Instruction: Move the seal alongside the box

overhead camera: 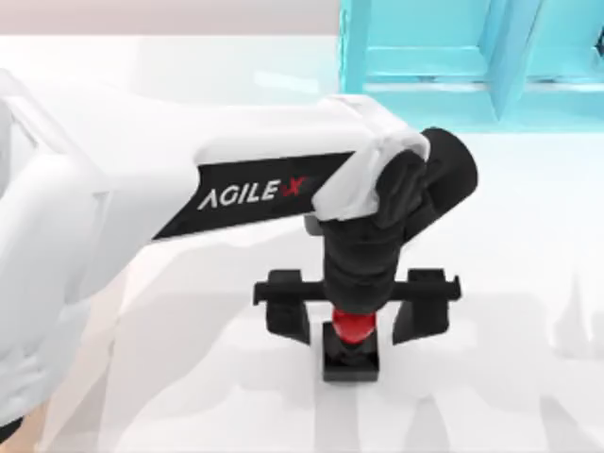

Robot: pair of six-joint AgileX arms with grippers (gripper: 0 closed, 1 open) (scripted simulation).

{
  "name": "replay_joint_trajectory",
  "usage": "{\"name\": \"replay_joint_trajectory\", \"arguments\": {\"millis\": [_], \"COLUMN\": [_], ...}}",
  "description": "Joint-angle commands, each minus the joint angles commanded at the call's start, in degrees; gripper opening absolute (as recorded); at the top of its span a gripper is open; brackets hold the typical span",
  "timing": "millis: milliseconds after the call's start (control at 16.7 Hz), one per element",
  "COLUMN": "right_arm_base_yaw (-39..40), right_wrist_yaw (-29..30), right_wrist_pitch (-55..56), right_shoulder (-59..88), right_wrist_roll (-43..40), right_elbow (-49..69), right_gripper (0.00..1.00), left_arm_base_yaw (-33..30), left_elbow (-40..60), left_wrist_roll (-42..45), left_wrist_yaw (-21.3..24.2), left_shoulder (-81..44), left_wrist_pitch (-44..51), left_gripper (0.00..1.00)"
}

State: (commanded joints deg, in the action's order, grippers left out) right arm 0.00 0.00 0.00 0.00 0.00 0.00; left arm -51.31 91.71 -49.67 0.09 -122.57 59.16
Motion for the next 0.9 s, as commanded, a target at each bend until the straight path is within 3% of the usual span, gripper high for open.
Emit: {"name": "replay_joint_trajectory", "arguments": {"millis": [540, 900], "right_arm_base_yaw": [0.0, 0.0], "right_wrist_yaw": [0.0, 0.0], "right_wrist_pitch": [0.0, 0.0], "right_shoulder": [0.0, 0.0], "right_wrist_roll": [0.0, 0.0], "right_elbow": [0.0, 0.0], "right_gripper": [1.00, 1.00], "left_arm_base_yaw": [0.0, 0.0], "left_elbow": [0.0, 0.0], "left_wrist_roll": [0.0, 0.0], "left_wrist_yaw": [0.0, 0.0], "left_shoulder": [0.0, 0.0], "left_wrist_pitch": [0.0, 0.0], "left_gripper": [0.02, 0.00]}}
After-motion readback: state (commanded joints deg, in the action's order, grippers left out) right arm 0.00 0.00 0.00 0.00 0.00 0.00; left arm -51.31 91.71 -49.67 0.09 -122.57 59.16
